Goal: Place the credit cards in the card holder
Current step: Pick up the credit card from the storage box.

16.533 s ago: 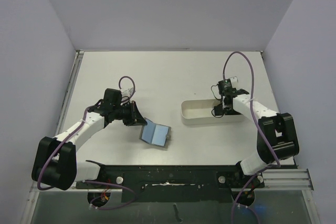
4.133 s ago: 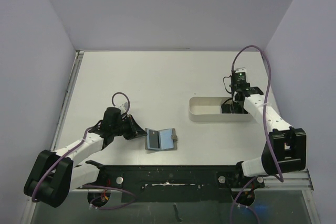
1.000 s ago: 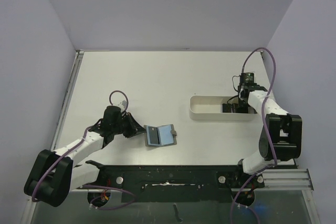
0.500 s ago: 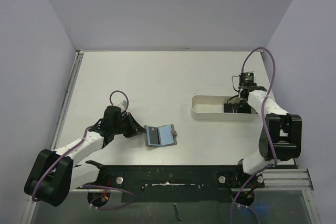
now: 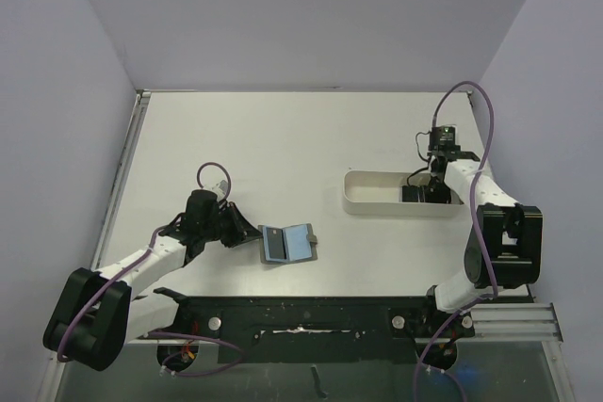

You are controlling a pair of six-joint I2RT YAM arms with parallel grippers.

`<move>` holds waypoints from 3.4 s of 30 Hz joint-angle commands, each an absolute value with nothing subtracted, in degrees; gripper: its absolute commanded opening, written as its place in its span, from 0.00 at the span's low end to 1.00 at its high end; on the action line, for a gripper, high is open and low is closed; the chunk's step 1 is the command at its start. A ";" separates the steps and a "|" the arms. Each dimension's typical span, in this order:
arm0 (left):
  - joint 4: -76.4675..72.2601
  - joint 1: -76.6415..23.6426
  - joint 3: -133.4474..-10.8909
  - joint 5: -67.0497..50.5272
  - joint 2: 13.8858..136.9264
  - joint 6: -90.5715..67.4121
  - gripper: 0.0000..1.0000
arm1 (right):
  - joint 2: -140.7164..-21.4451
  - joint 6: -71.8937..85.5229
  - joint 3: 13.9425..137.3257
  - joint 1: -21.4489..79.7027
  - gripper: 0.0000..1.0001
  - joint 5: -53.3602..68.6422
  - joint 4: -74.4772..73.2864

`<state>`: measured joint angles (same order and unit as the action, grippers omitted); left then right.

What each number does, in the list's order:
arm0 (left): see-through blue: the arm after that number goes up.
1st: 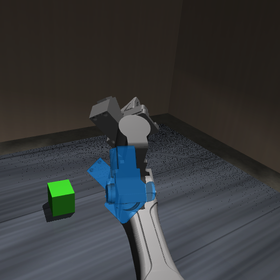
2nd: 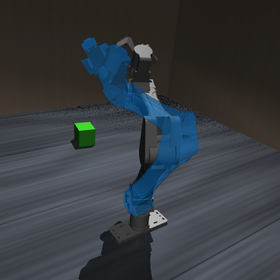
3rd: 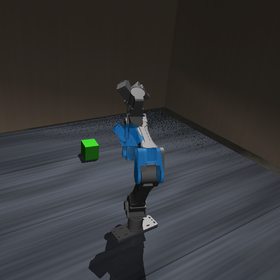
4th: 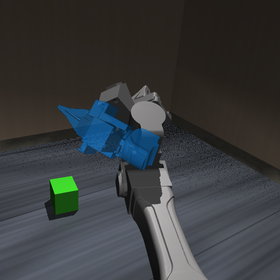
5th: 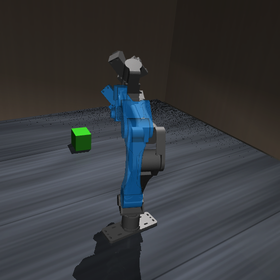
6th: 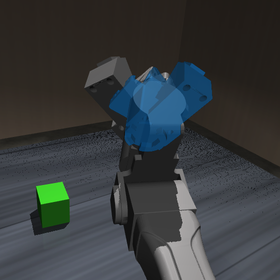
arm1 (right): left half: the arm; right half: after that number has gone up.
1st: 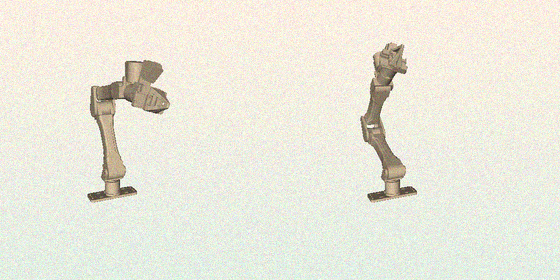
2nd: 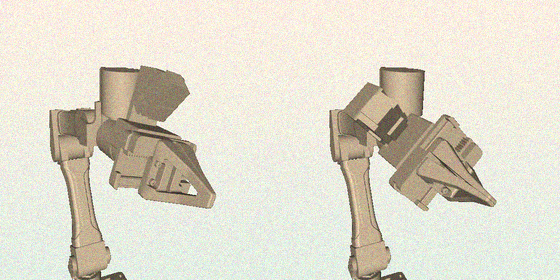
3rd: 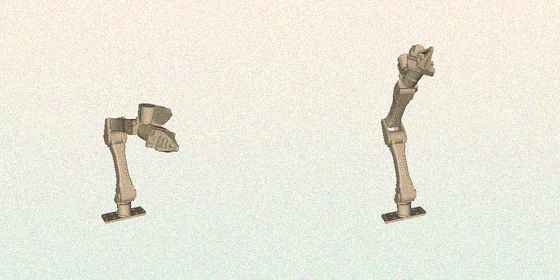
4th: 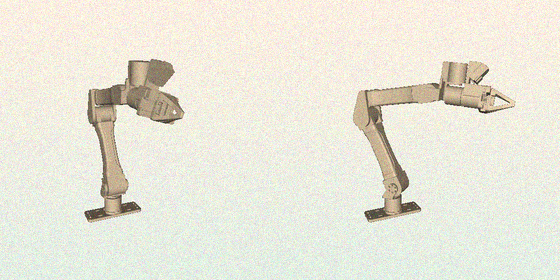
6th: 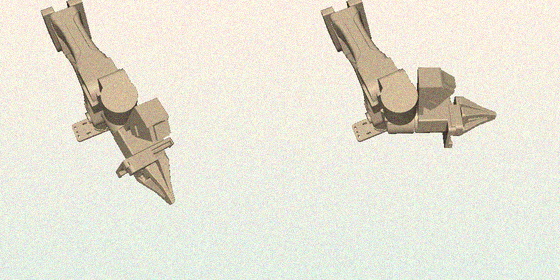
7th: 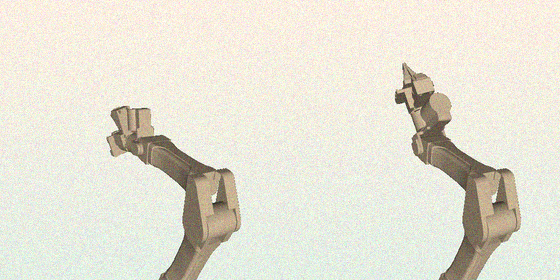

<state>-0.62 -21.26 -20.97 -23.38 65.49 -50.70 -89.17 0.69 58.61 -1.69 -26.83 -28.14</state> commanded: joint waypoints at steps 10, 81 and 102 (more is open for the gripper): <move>-0.34 -20.83 -22.93 -23.16 63.20 -49.13 0.03 | -83.44 1.05 63.91 1.84 0.00 -27.27 -33.71; 3.25 -20.92 -28.61 -21.18 65.26 -47.77 0.40 | -72.74 5.72 60.13 -2.23 0.00 -19.30 -33.70; -7.92 -20.83 -34.36 -36.40 56.14 -51.73 0.58 | -60.69 15.21 63.22 21.42 0.00 -2.55 -33.37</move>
